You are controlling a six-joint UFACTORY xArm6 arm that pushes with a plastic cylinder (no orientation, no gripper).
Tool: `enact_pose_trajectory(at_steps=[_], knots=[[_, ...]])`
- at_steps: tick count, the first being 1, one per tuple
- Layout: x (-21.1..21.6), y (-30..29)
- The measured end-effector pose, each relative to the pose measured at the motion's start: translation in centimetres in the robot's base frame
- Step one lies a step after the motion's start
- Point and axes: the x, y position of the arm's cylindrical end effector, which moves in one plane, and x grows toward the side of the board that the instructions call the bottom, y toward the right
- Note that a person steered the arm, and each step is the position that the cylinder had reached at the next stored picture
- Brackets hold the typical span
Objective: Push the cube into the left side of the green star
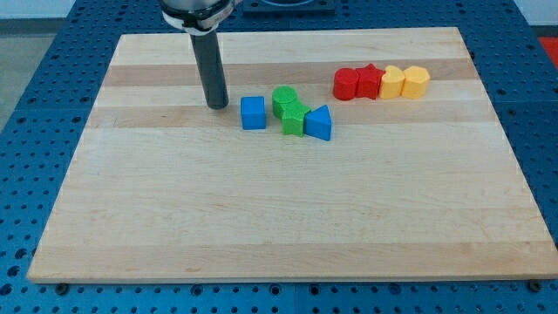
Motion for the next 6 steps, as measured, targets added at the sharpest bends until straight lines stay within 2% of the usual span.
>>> enact_pose_trajectory(at_steps=[6], knots=[[1.3,4.6]])
